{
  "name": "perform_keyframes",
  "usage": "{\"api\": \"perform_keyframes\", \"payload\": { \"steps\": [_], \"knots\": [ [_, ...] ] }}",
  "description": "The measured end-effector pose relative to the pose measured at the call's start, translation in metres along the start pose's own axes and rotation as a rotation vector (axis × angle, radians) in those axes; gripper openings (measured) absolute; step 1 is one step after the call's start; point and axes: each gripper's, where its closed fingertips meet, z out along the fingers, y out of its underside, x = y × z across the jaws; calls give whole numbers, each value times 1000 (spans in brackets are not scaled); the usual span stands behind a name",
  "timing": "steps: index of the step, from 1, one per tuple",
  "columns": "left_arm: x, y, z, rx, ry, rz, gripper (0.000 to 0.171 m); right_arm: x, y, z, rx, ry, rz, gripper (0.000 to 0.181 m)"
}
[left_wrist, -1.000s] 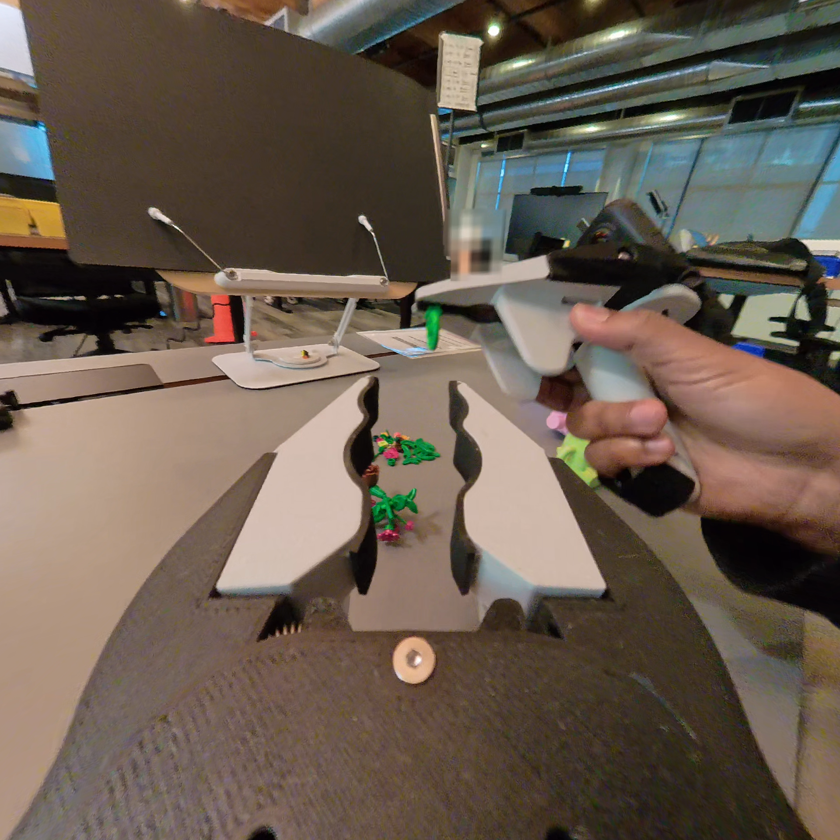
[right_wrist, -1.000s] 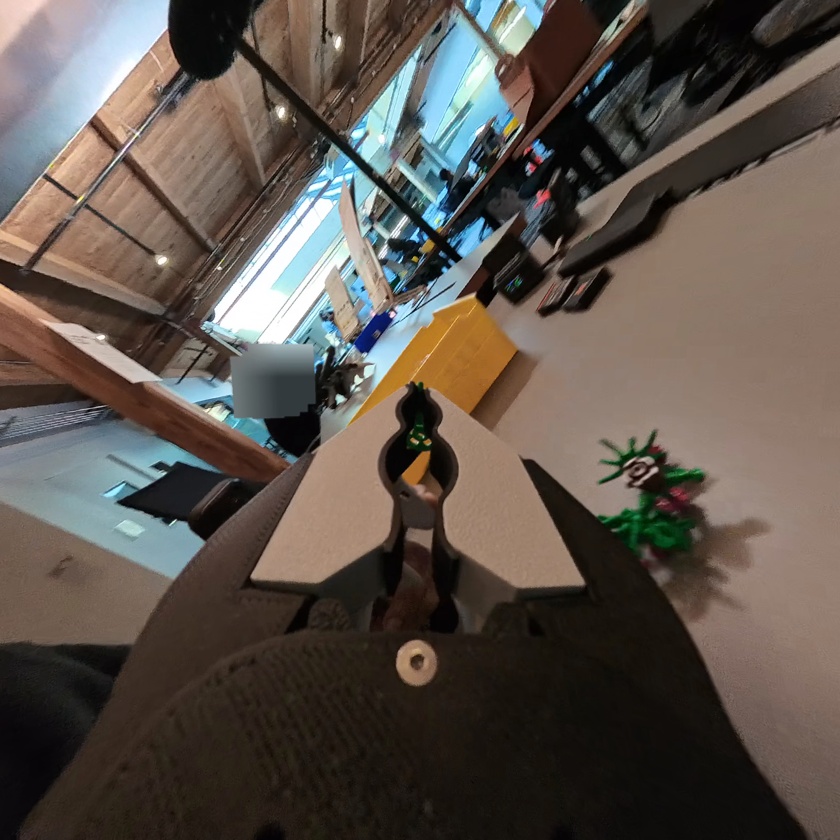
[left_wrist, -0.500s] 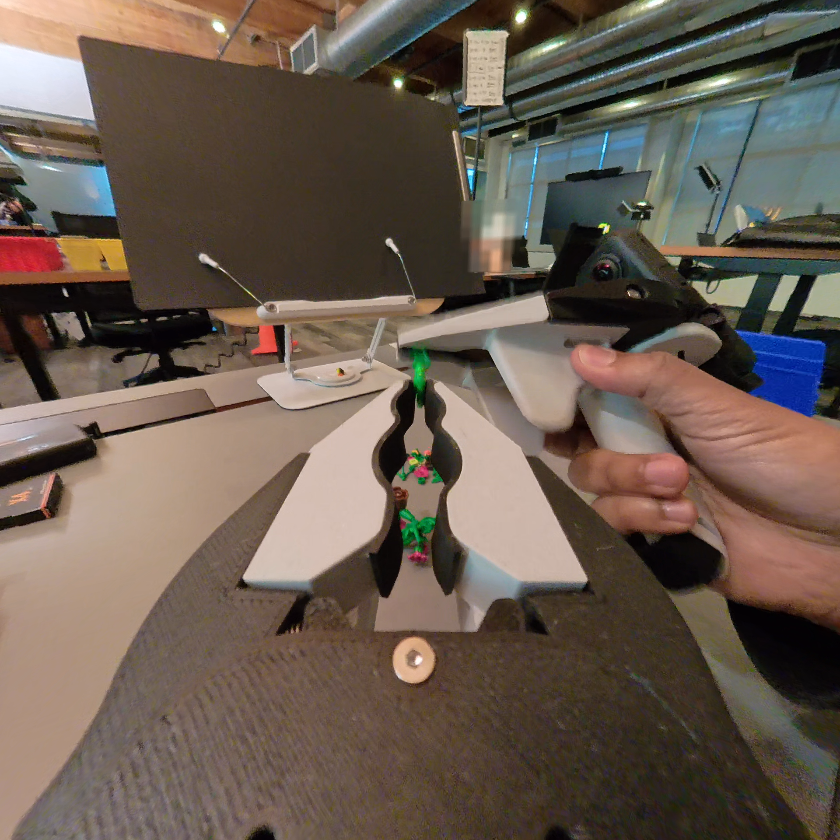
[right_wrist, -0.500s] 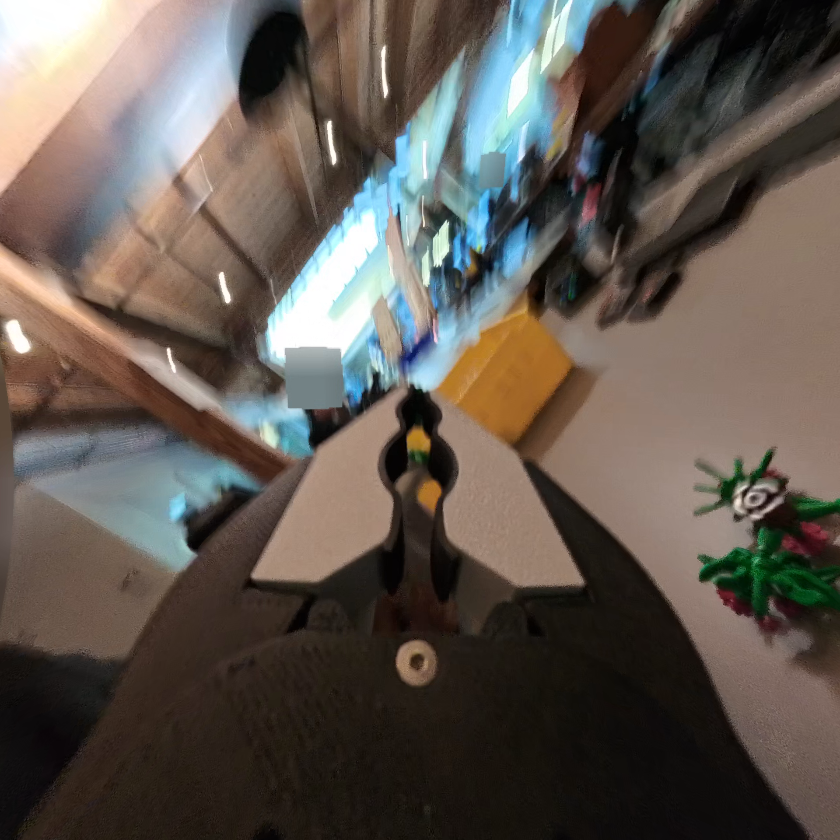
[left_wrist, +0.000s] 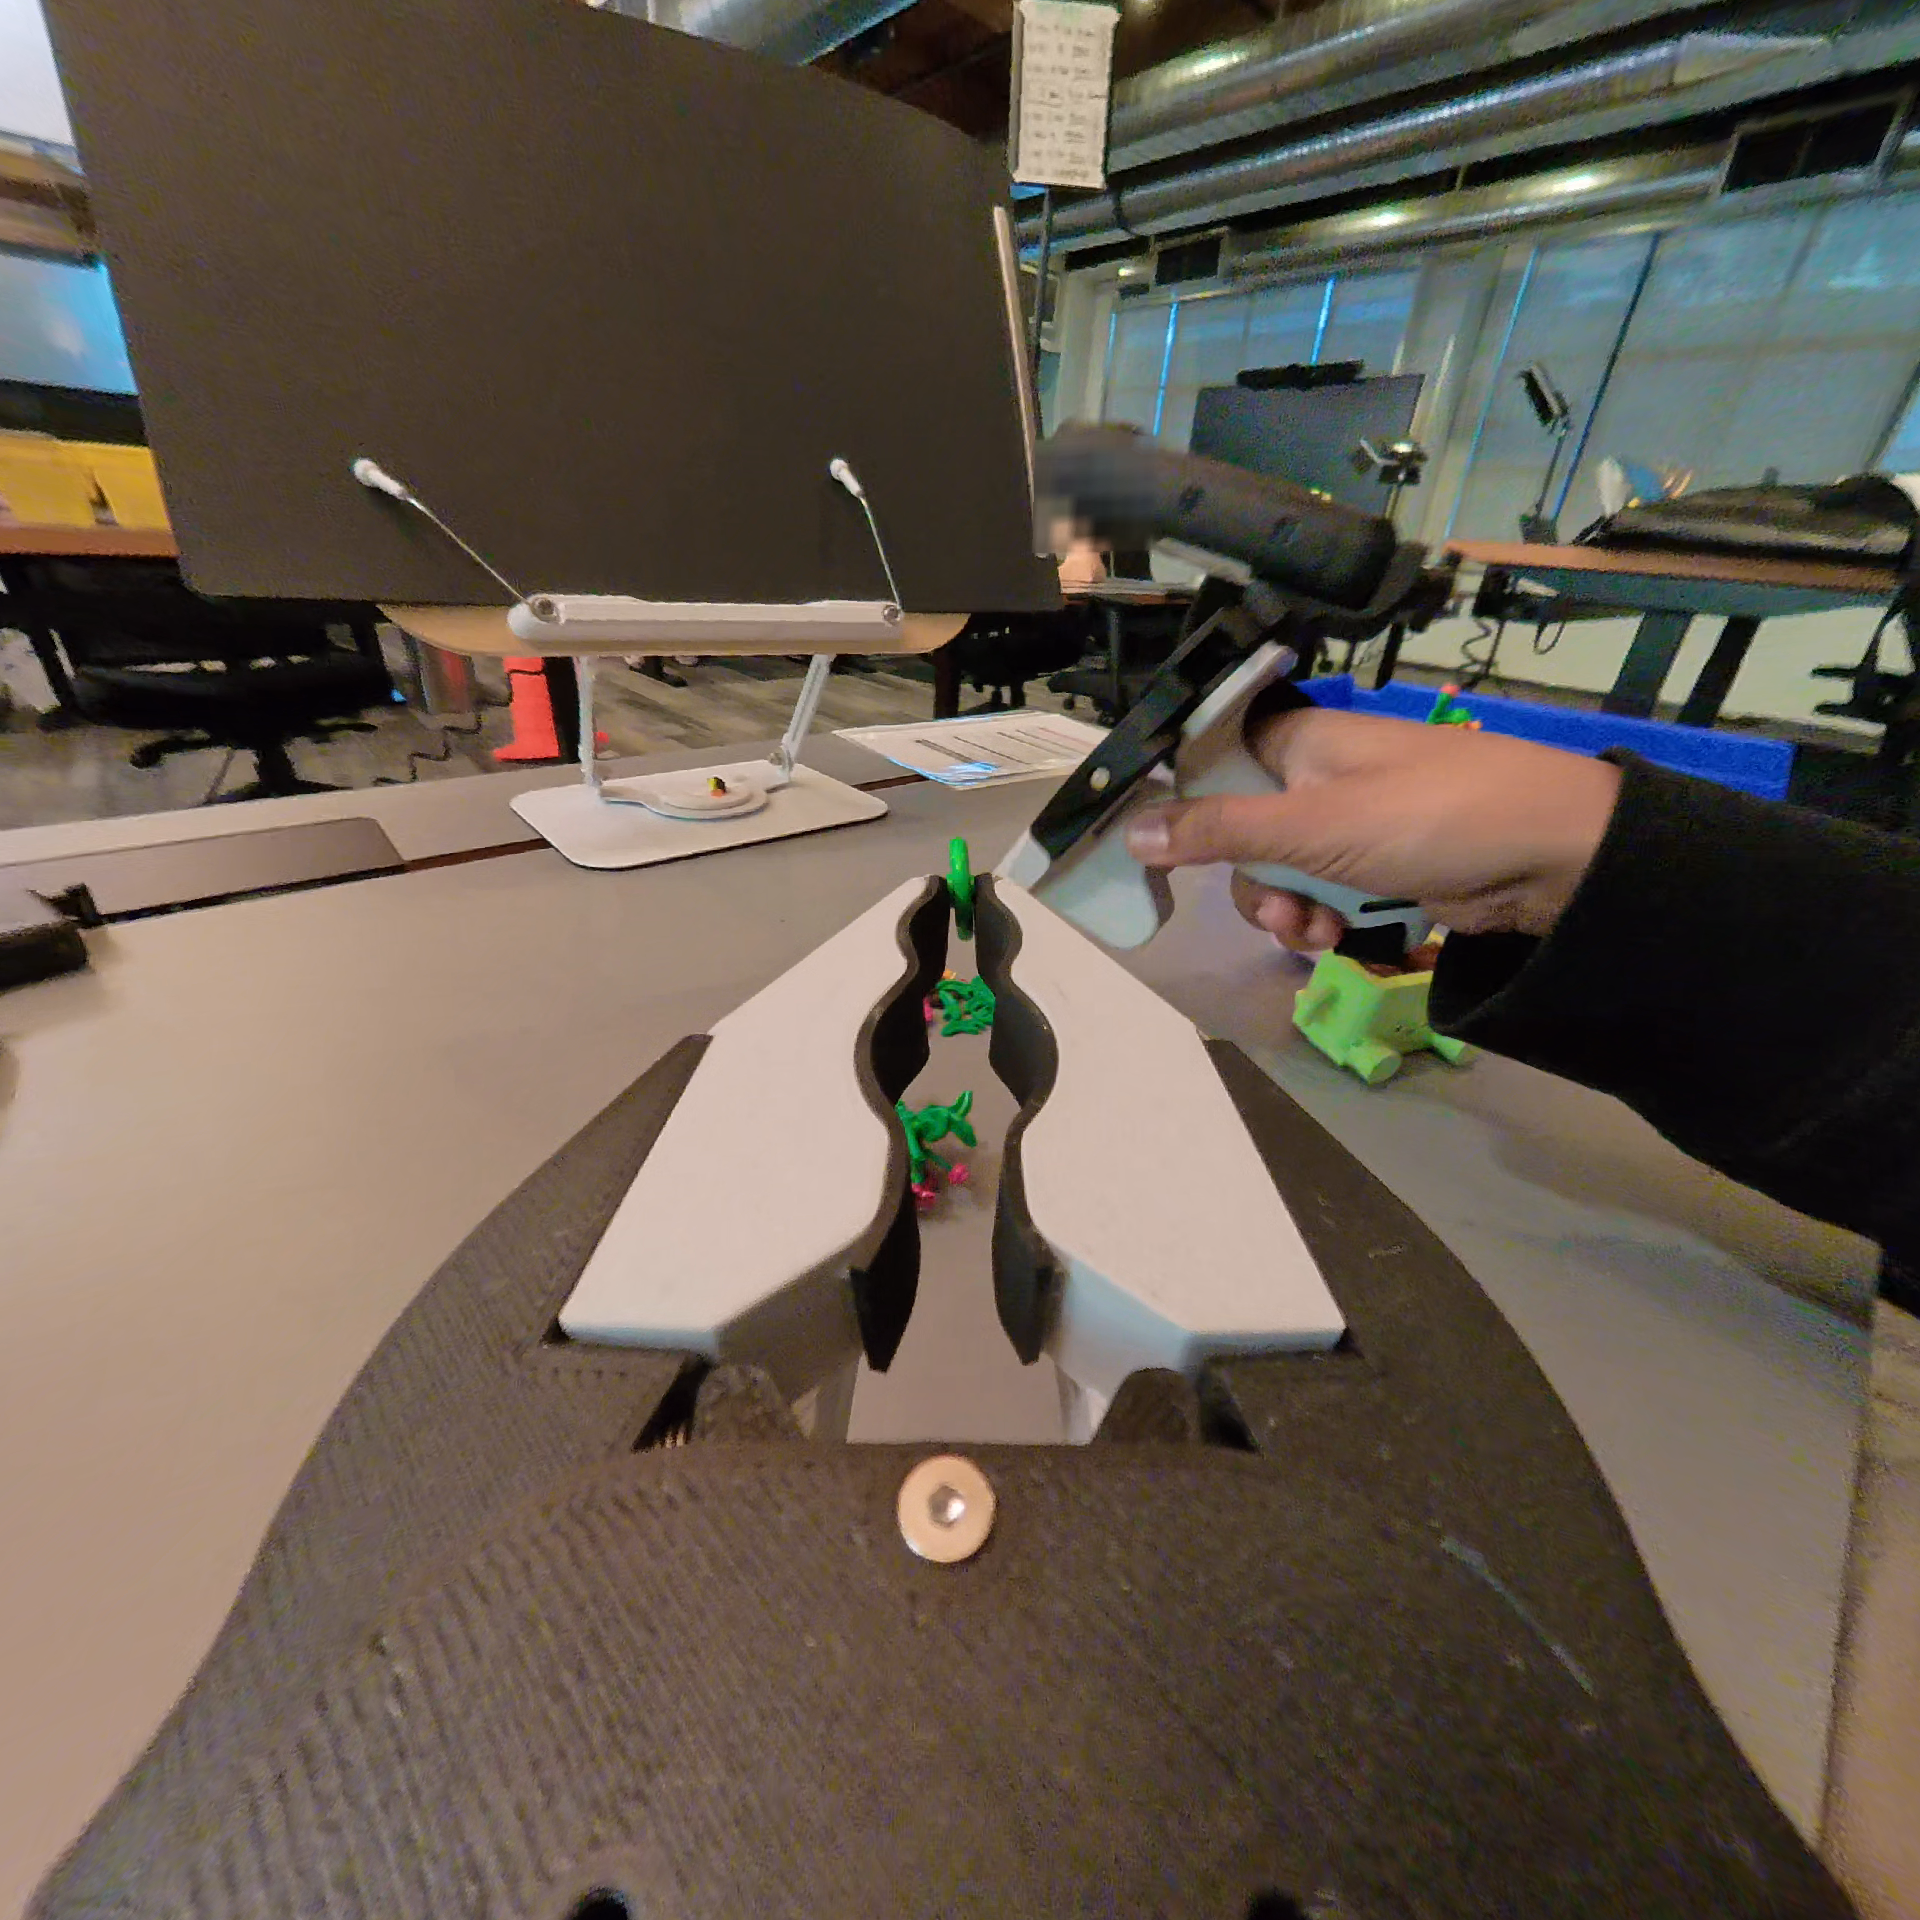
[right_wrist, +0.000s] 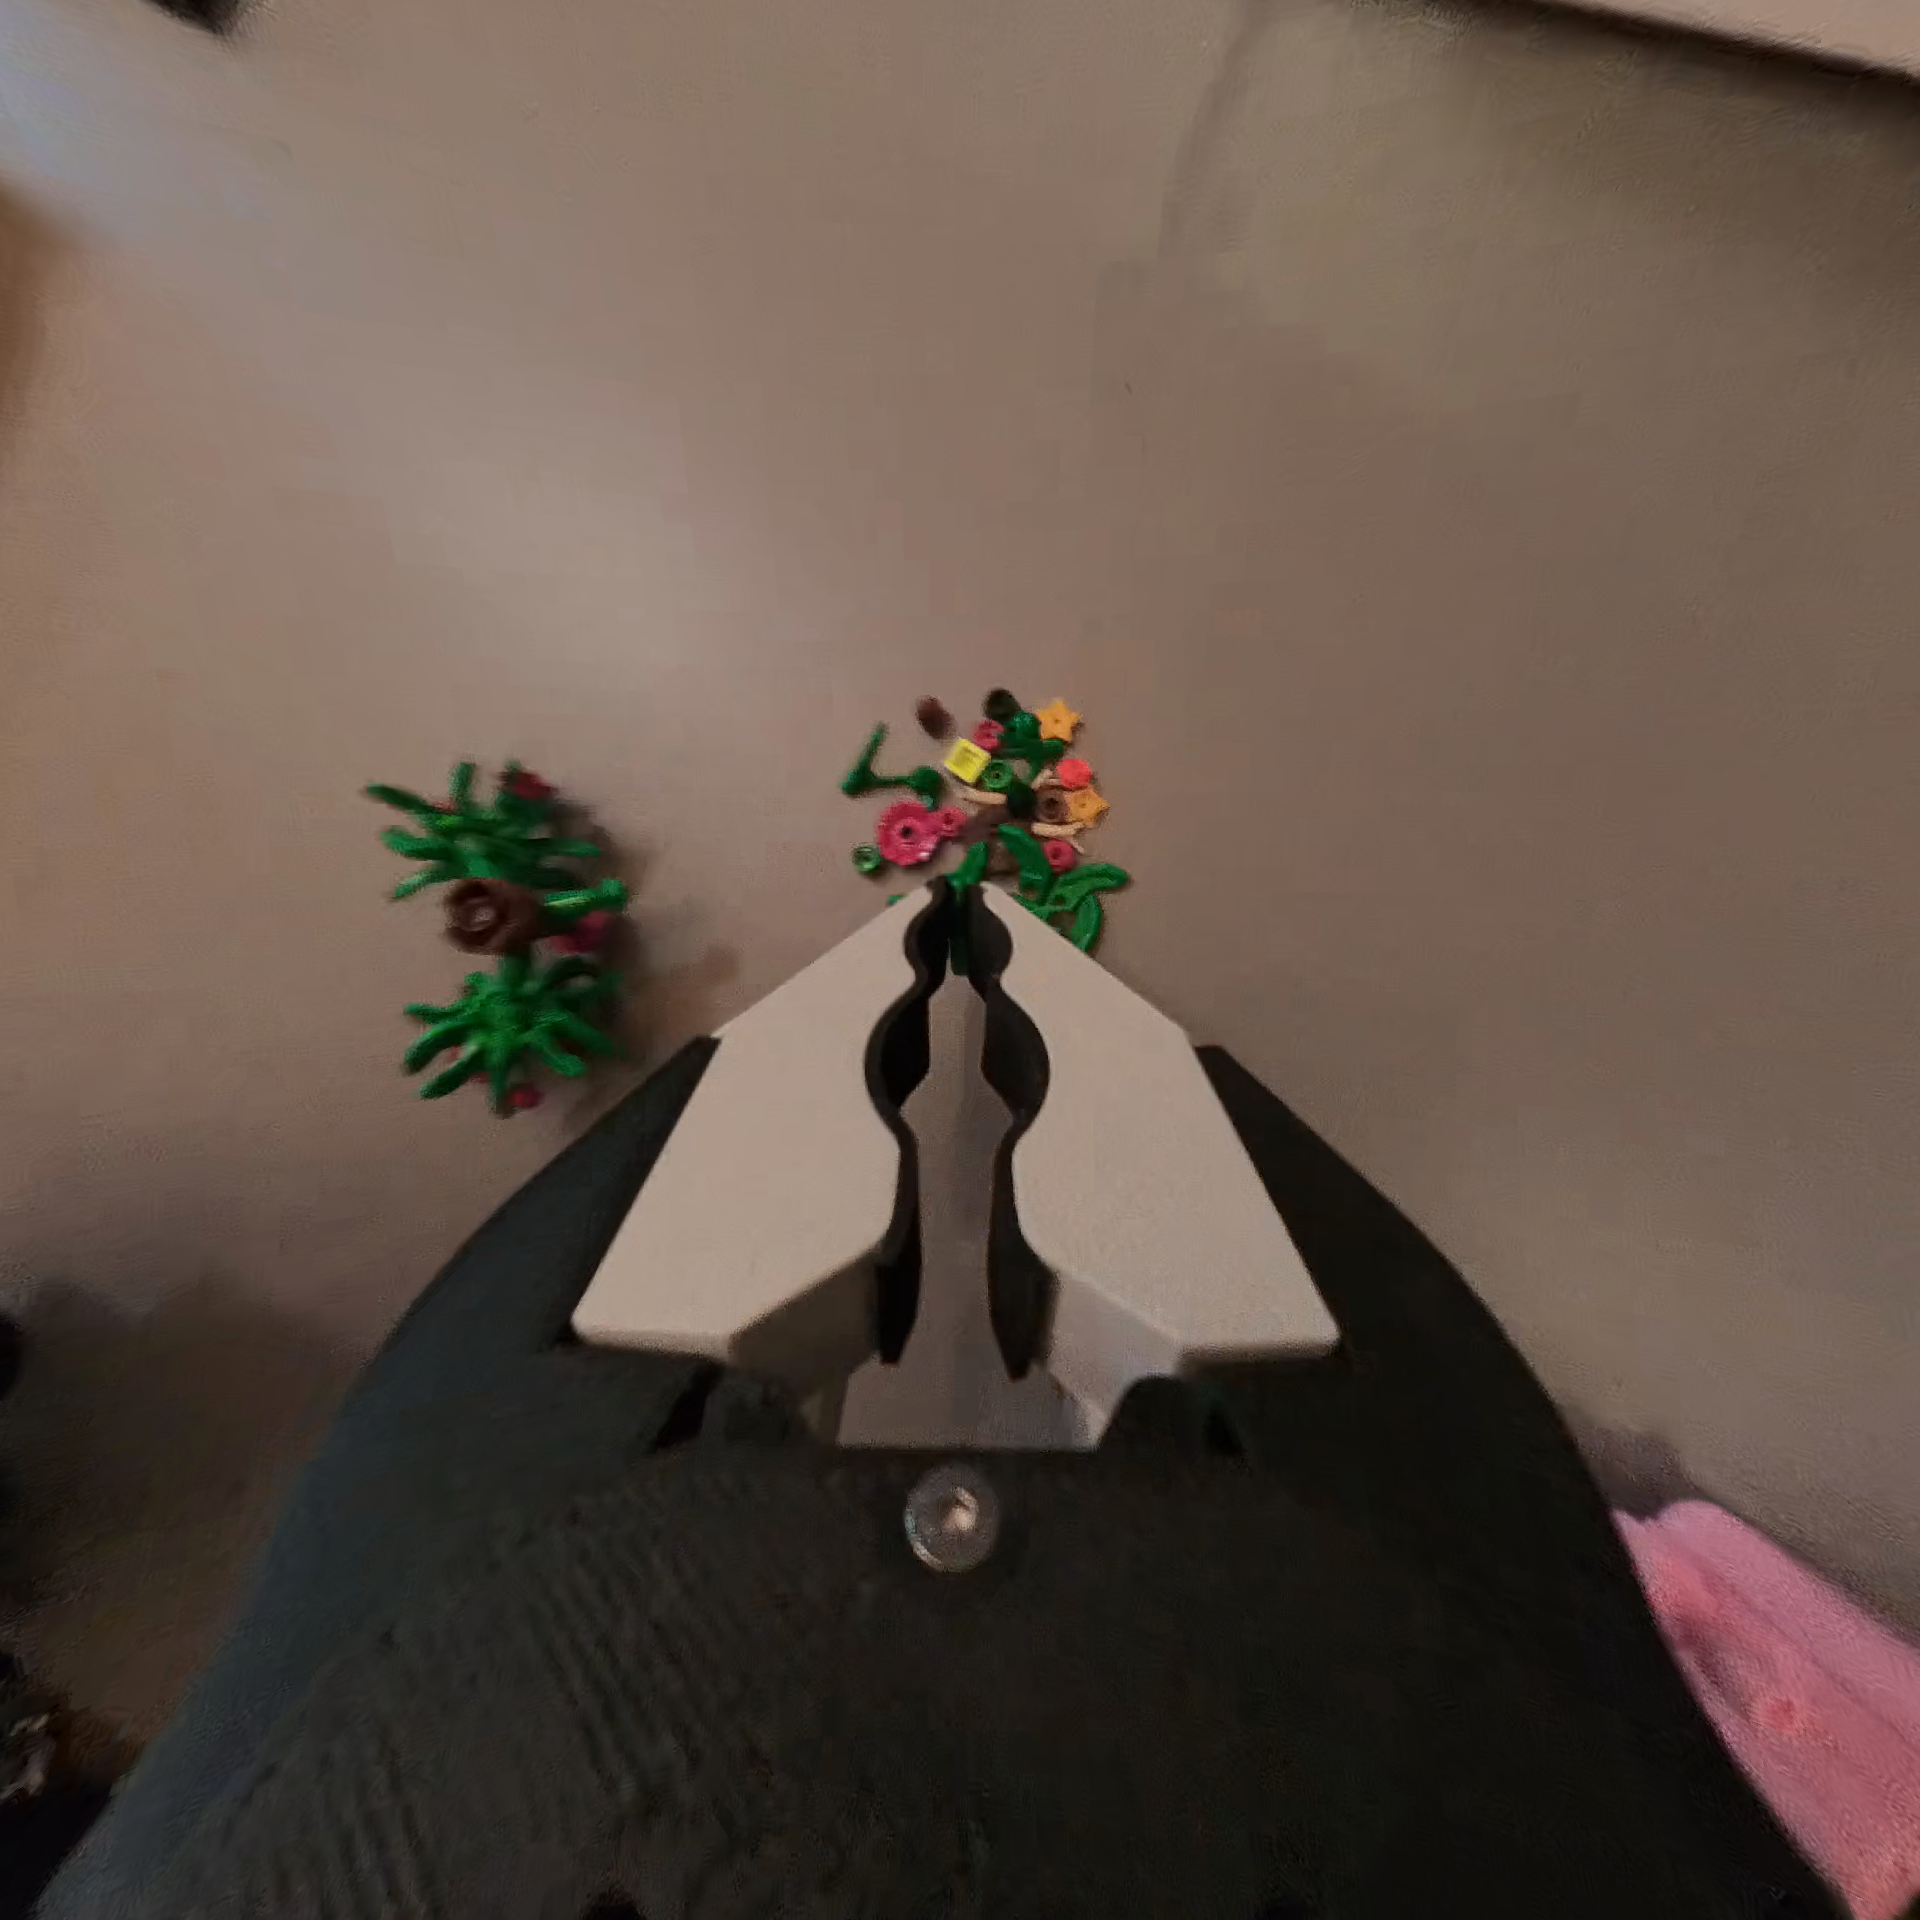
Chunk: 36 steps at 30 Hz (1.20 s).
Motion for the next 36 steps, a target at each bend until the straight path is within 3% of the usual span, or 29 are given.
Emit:
{"api": "perform_keyframes", "payload": {
  "steps": [4,8,12,17,21,25,28,33,36],
  "knots": [
    [-3,5,-1,-11,-4,24,0,12,8,20,-41,61,13,0],
    [-8,9,-2,-15,-5,16,0,11,7,19,-28,47,29,14],
    [-11,9,-2,-11,-6,12,0,13,-1,8,11,67,5,15],
    [5,20,2,-75,68,54,0,-16,-33,-50,275,-76,-37,22],
    [28,25,22,-173,112,81,0,-26,-35,-112,479,-162,-90,24],
    [38,34,71,-395,143,191,1,-27,-16,-144,542,-253,-97,25],
    [17,49,110,-567,130,286,2,-23,-3,-157,563,-294,-102,27],
    [-11,86,135,-951,209,193,2,-8,13,-174,644,-299,-116,25],
    [-13,100,143,-1110,261,-3,2,-3,20,-182,685,-332,-100,25]
  ]
}}
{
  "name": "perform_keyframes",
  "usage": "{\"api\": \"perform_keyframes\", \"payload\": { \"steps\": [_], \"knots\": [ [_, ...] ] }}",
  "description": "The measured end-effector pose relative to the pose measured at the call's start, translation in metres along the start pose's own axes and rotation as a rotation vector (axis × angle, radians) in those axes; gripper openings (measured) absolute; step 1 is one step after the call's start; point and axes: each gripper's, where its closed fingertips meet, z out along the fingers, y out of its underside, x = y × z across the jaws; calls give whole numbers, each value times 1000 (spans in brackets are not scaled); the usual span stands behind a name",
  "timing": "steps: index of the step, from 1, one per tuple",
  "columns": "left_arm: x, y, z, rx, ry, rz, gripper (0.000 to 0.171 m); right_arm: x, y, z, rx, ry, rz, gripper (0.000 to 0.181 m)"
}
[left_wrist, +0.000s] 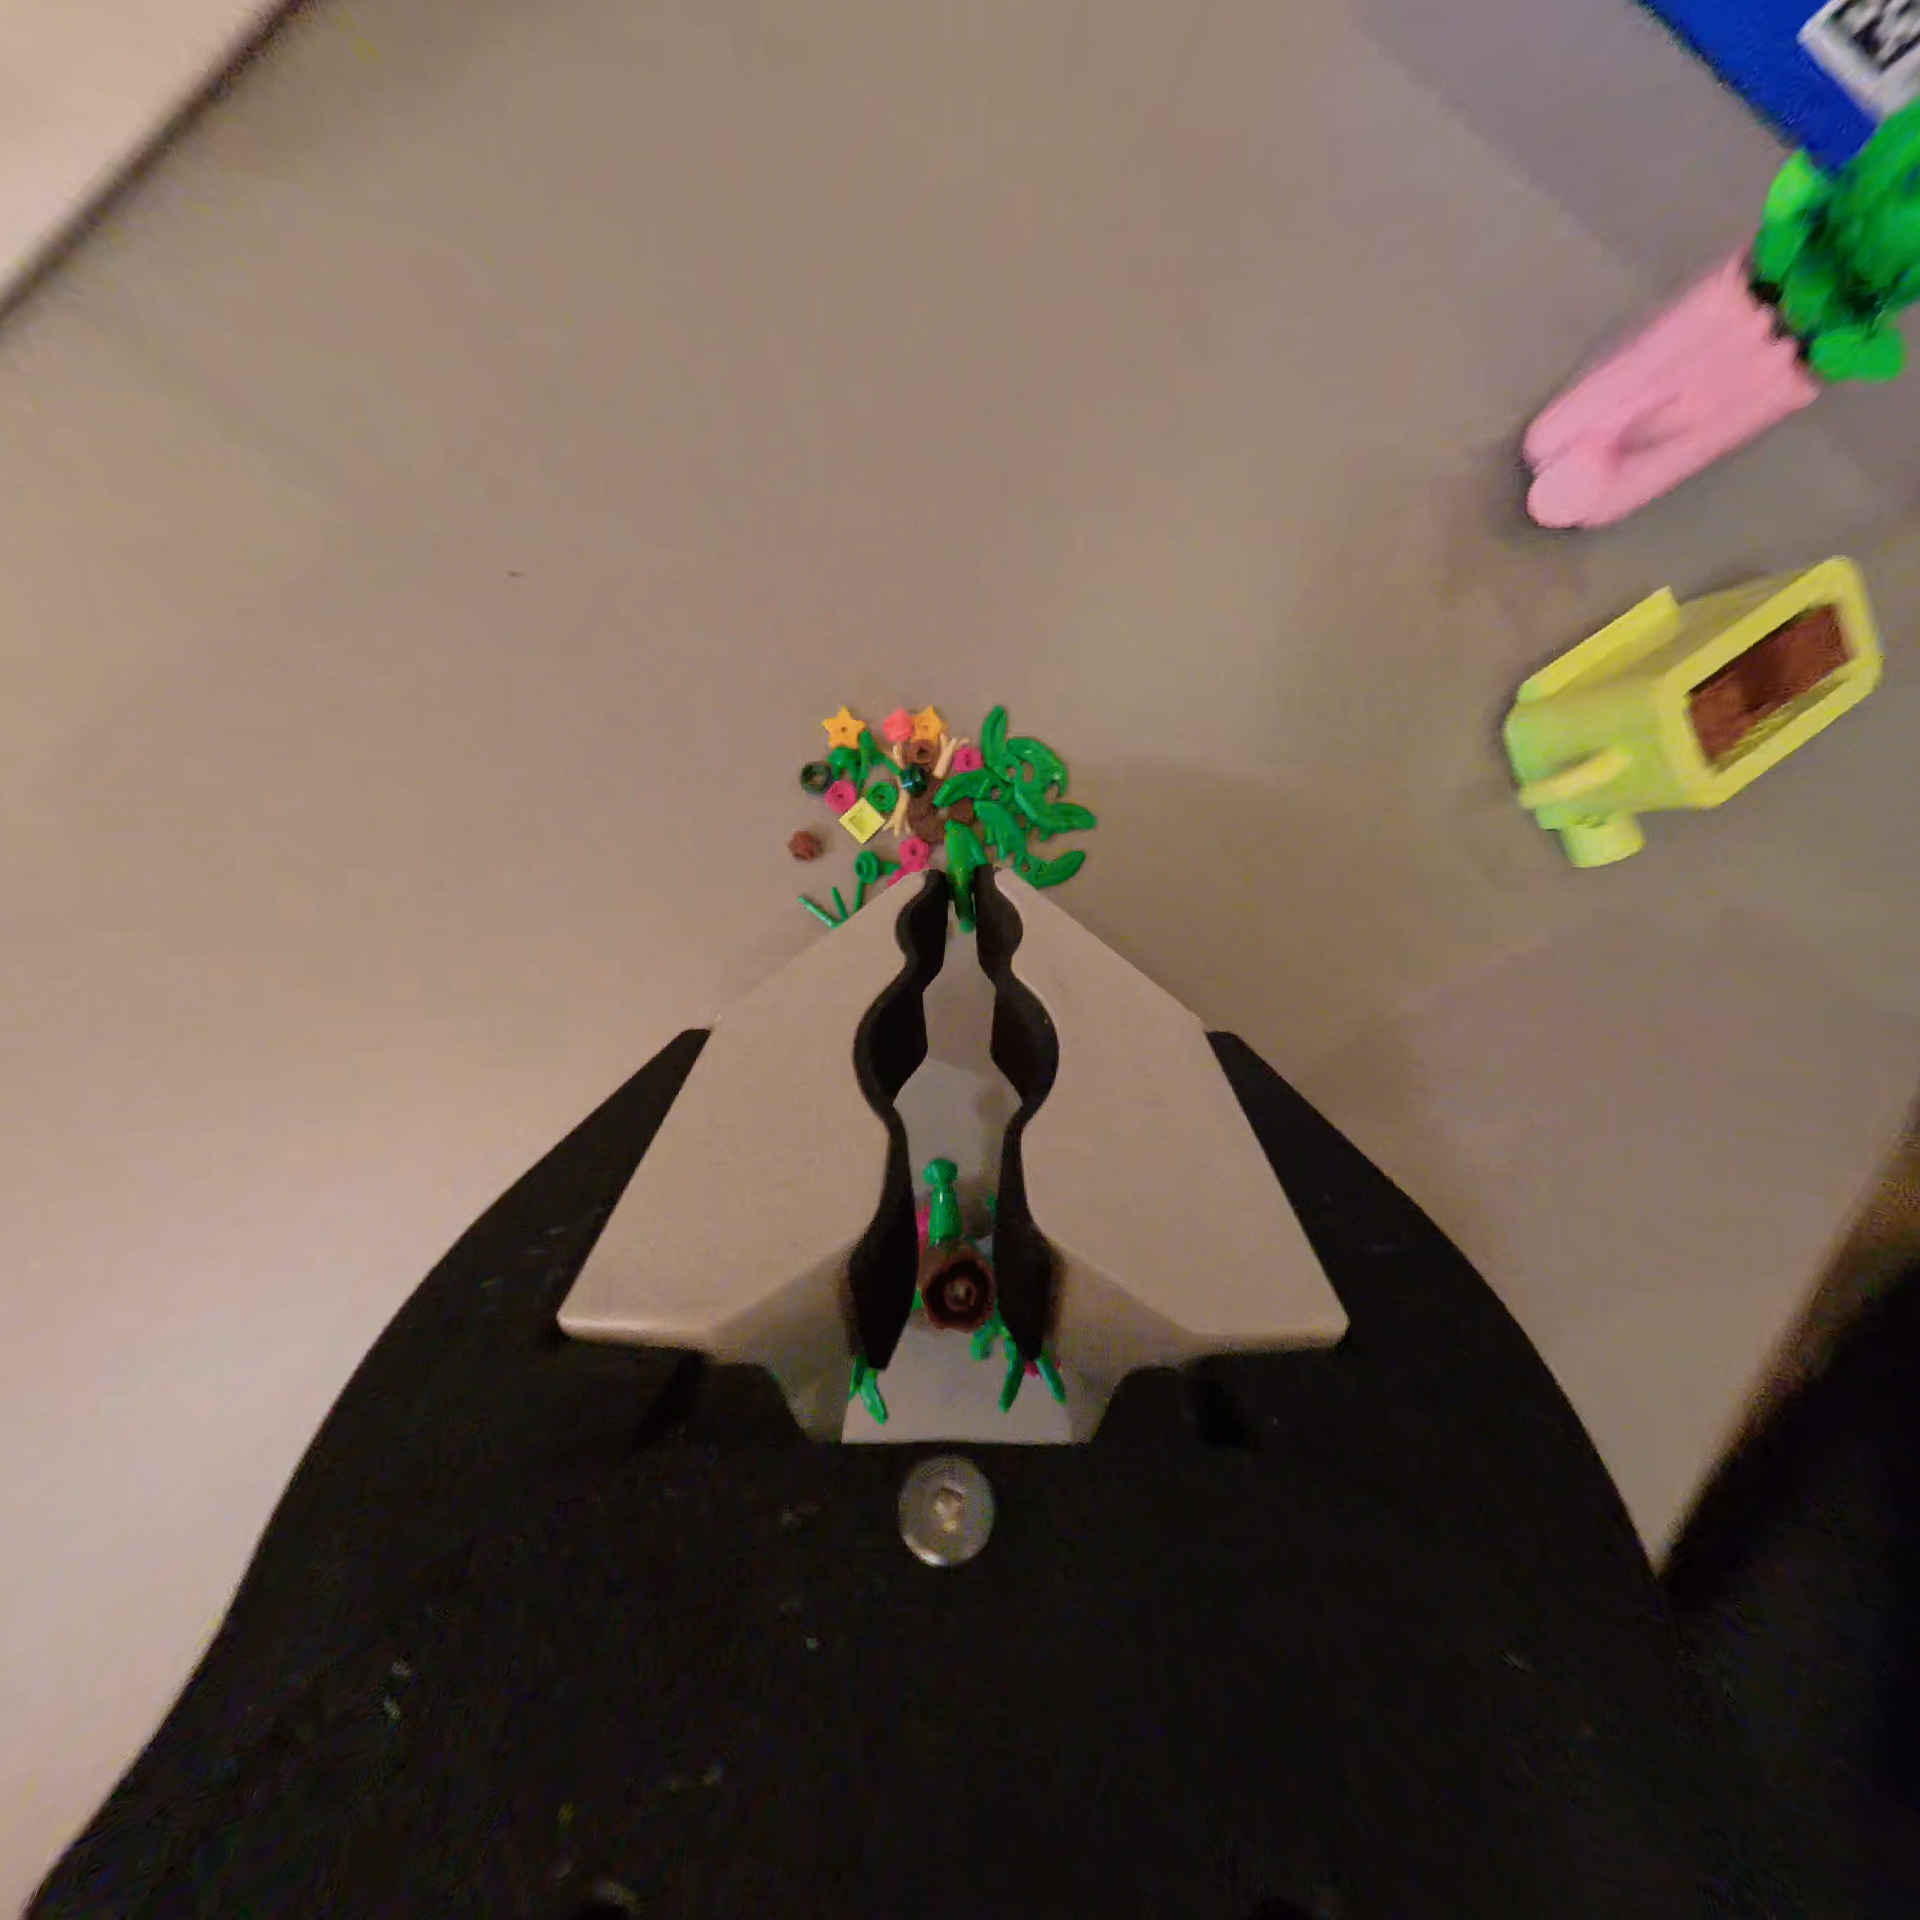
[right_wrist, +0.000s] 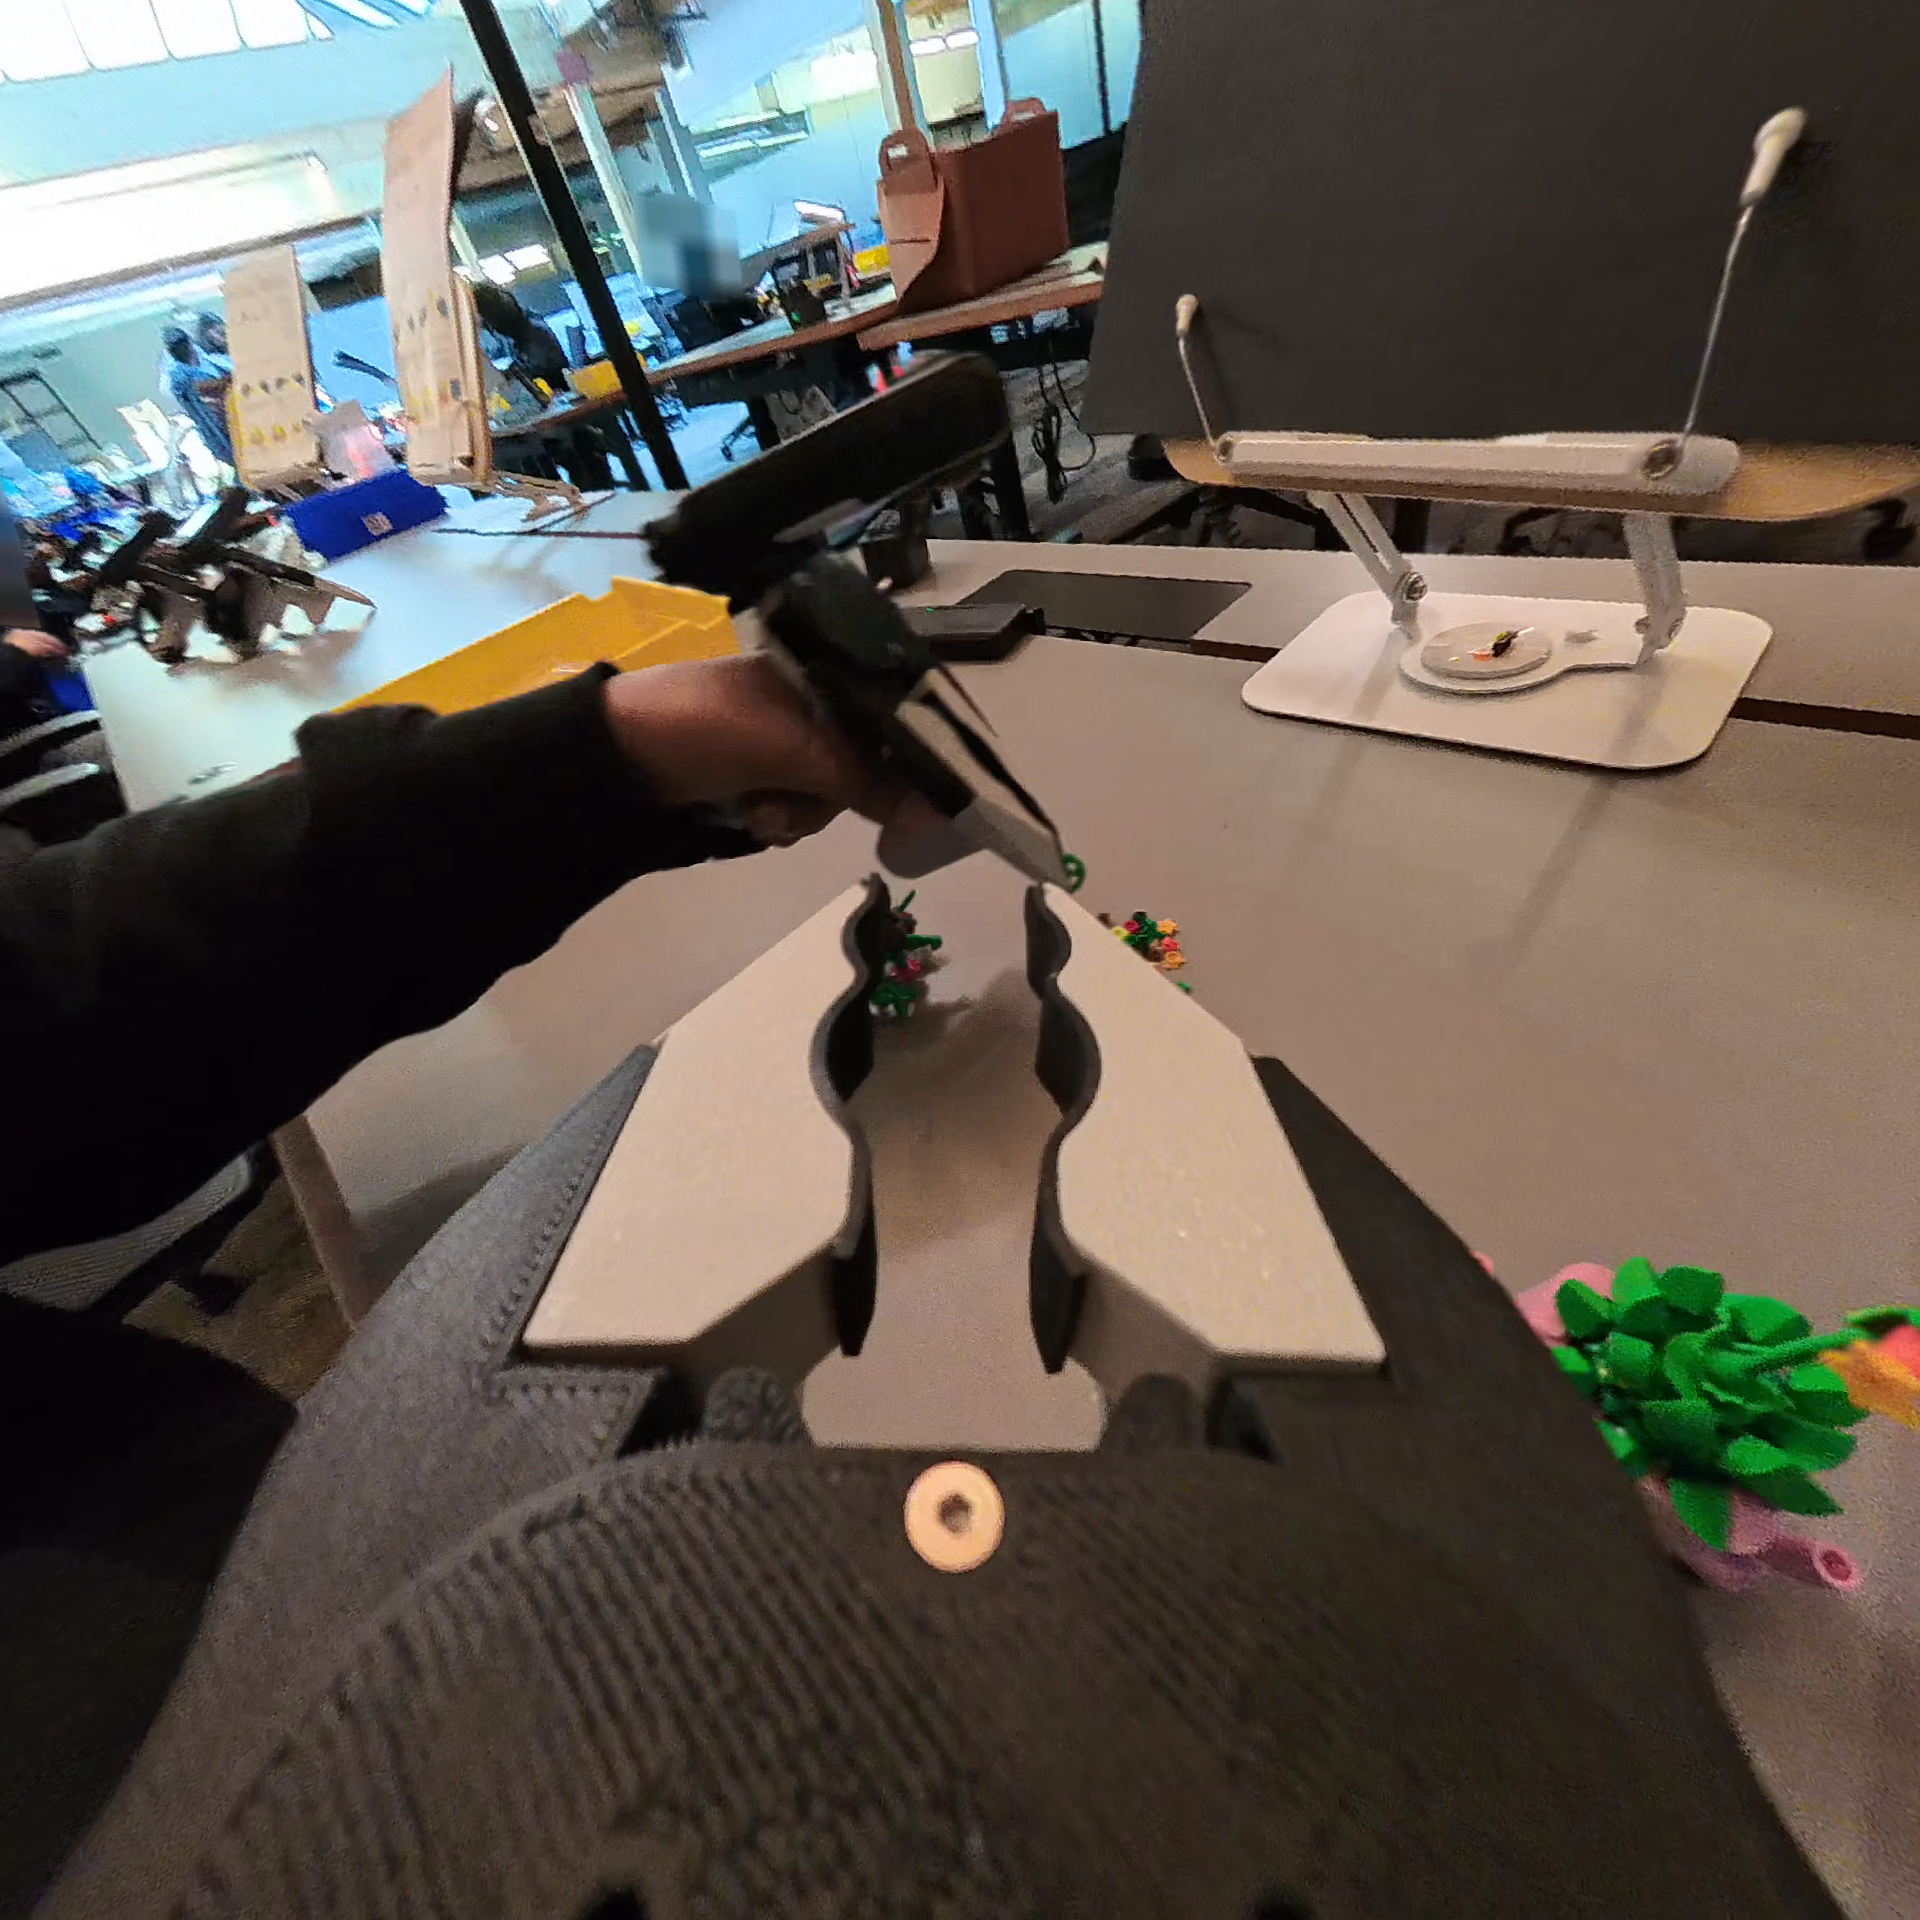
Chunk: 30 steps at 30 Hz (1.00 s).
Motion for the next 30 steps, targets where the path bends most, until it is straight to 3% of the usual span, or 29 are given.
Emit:
{"api": "perform_keyframes", "payload": {
  "steps": [4,8,16,23,30],
  "knots": [
    [-17,-3,11,-117,72,-96,2,-7,7,-9,2,-32,-14,26],
    [-23,14,21,-259,115,-119,2,-13,17,-14,-1,-42,-75,23],
    [-23,24,32,-295,147,-161,11,-11,49,-18,-72,-86,-45,23],
    [-25,16,17,-163,148,-183,18,-20,48,-23,-59,-74,-14,23],
    [-14,4,-39,143,98,-167,18,-34,42,-21,-58,-37,-63,24]
  ]
}}
